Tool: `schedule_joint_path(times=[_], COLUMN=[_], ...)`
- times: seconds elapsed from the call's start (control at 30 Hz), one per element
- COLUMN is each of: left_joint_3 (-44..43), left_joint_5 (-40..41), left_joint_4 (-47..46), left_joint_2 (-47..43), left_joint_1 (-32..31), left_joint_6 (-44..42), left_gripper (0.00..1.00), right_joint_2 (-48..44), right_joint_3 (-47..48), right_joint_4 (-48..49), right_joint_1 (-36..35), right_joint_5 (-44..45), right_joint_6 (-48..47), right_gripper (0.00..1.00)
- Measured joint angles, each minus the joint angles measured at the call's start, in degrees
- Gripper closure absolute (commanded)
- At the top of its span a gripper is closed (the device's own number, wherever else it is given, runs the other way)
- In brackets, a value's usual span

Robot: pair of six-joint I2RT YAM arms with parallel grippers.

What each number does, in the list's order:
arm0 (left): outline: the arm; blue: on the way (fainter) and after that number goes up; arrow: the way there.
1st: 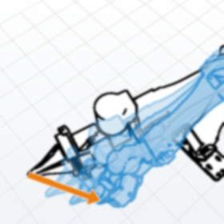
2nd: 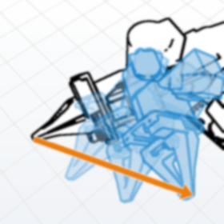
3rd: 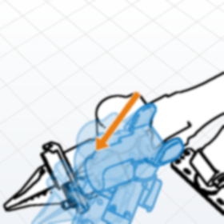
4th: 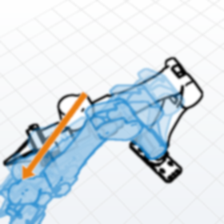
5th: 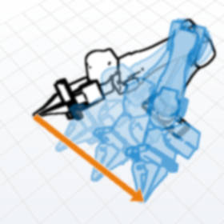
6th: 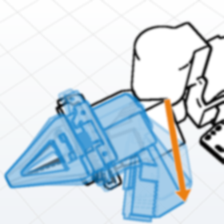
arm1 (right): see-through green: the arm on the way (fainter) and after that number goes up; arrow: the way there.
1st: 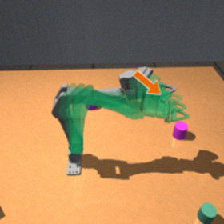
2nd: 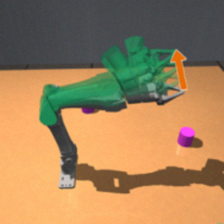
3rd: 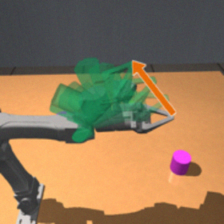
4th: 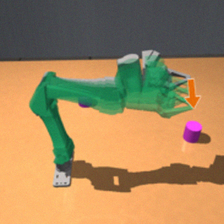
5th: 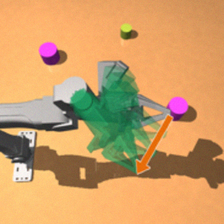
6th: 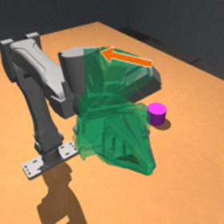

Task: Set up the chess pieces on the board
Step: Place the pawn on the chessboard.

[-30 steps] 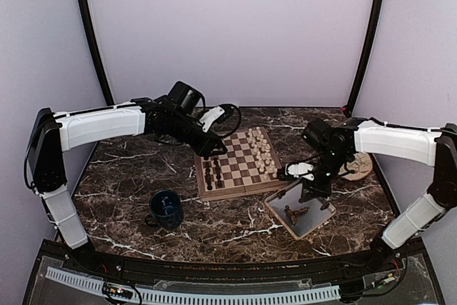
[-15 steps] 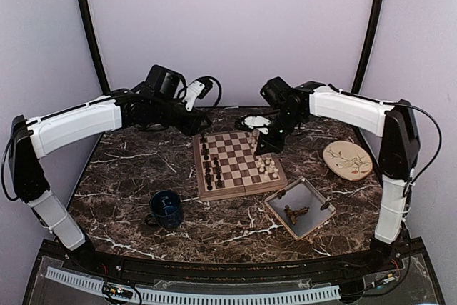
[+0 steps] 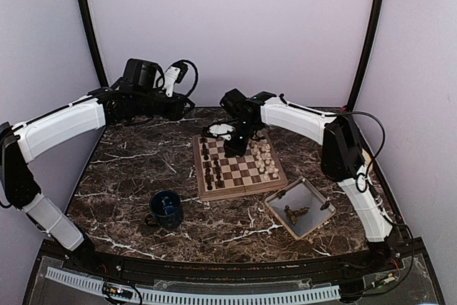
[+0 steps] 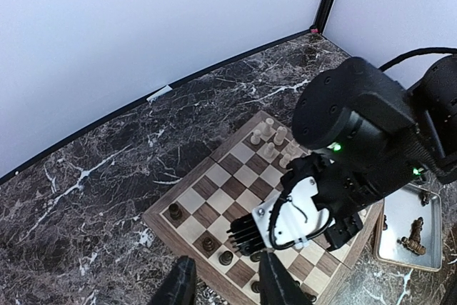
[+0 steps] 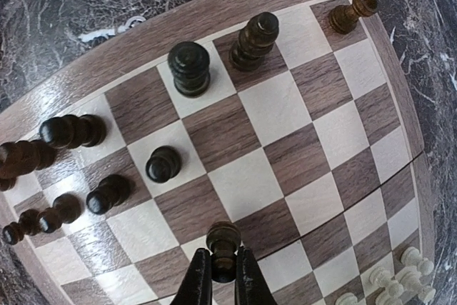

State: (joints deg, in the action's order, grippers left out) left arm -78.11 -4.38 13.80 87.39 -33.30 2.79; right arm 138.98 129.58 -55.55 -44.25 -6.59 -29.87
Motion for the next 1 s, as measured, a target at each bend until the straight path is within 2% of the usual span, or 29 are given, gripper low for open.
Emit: schedule_joint_path(times=[0.1,0.2,0.27,0.53,0.63,0.77,0.9,1.0], left_joint_3=[0.0,0.1,0.1,-0.7,-3.5,-7.9,-10.0,-13.7], left_joint_5=[-0.4,-0.8,-1.1,-3.4,-5.6,-9.0,-10.4,-10.1], left_joint_4=[-0.2,-0.3,-0.4,0.3,2.4,6.5,10.6,14.8], left_joint_2=[0.0,0.0,0.0,1.0,4.4,11.7,18.1,23.1], left_joint_1=[0.0,0.2,0.4,1.2,1.3,0.9,-1.3,-4.6], left_joint_6=[0.0,0.0,0.0,-0.4,-0.9,-2.2,-3.3,-3.8], left_gripper=[0.68,0.68,0.68,0.66,0.67,0.68,0.68,0.69], right_joint_2=[2.8,4.1,4.1,1.9,-5.2,-21.7,-36.4,-43.8], right_joint_3=[2.5,3.3,3.4,0.2,-9.2,-25.9,-39.0,-48.5], right_joint_4=[-0.1,0.3,0.1,-0.2,1.2,3.7,8.2,12.5], right_joint_1=[-0.2,-0.3,-0.4,-0.3,0.2,2.2,7.1,11.1], right_joint_5=[0.9,1.5,2.0,2.8,2.3,-0.1,-3.2,-5.6], right_joint_6=[0.1,0.2,0.1,0.5,0.4,0.4,0.5,1.0], right_gripper=[0.92,0.75,0.69,0.64,0.63,0.63,0.63,0.63])
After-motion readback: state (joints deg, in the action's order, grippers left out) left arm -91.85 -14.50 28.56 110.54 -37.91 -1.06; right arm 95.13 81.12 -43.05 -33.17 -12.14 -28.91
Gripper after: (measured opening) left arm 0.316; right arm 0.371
